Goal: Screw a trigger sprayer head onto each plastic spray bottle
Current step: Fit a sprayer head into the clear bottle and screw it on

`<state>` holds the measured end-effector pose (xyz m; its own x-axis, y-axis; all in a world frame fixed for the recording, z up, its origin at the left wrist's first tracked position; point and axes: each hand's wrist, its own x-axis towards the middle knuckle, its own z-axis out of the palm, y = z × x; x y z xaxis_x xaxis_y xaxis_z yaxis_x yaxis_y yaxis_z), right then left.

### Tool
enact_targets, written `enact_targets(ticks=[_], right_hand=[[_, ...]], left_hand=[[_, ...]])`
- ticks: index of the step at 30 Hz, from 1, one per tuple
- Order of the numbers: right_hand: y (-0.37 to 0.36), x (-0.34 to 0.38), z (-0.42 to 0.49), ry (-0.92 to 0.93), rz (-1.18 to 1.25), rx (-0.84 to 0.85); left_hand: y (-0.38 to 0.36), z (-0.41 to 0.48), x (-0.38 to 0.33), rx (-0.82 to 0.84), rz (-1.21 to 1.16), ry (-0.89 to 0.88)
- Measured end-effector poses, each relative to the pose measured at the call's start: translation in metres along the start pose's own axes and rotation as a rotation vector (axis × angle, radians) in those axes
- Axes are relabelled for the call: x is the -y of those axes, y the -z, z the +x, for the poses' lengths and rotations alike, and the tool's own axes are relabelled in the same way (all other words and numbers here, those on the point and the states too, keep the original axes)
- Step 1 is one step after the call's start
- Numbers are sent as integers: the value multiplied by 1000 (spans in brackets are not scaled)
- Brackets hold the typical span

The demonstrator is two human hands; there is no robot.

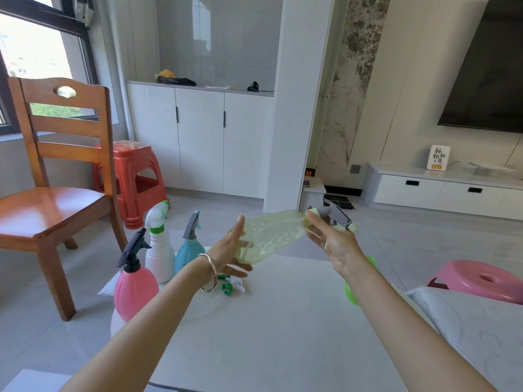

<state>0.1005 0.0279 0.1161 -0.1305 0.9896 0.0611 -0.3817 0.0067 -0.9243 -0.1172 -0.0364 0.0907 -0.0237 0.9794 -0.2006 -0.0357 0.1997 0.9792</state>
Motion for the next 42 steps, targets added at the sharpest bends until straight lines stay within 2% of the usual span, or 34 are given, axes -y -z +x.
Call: enact_targets(ticks=[4, 6, 10, 13, 16, 19, 22, 25, 27, 30, 34, 36, 38, 40, 42], right_hand=[[1, 3, 0, -8, 25, -18], [1, 2, -1, -27, 30, -6], [0, -4, -4, -36, -5, -21], [1, -6, -4, -54, 16, -21], [2, -5, -4, -66, 25, -19], [2, -5, -3, -58, 6, 8], [1, -8, -4, -53, -31, 32], [-1, -11, -5, -38, -30, 27], [-1, -11, -5, -27, -20, -1], [0, -11, -3, -33, -21, -21], [7, -12, -2, -7, -57, -22], [8, -12, -1, -36, -111, -18], [8, -14, 0, -76, -136, -18], [6, -16, 1, -90, -131, -20], [5, -16, 2, -82, -134, -22]], left_hand=[[0, 2, 6, -45, 24, -203], [0, 3, 8, -52, 21, -233], [-4, -1, -2, -24, -59, -5], [0, 3, 1, -87, 26, -96], [4, 1, 7, -4, -58, -204], [8, 2, 11, 68, -117, -137], [8, 2, 11, 78, -153, 73], [5, 6, 12, -33, -205, 59], [2, 7, 16, -40, -292, 8], [5, 1, 18, 43, -374, 20], [12, -8, 17, 268, -239, 42], [13, -5, 19, 223, -88, -35], [13, -2, 19, 96, 51, -117], [12, 0, 19, 47, 42, -140], [8, 1, 17, 35, -61, -35]])
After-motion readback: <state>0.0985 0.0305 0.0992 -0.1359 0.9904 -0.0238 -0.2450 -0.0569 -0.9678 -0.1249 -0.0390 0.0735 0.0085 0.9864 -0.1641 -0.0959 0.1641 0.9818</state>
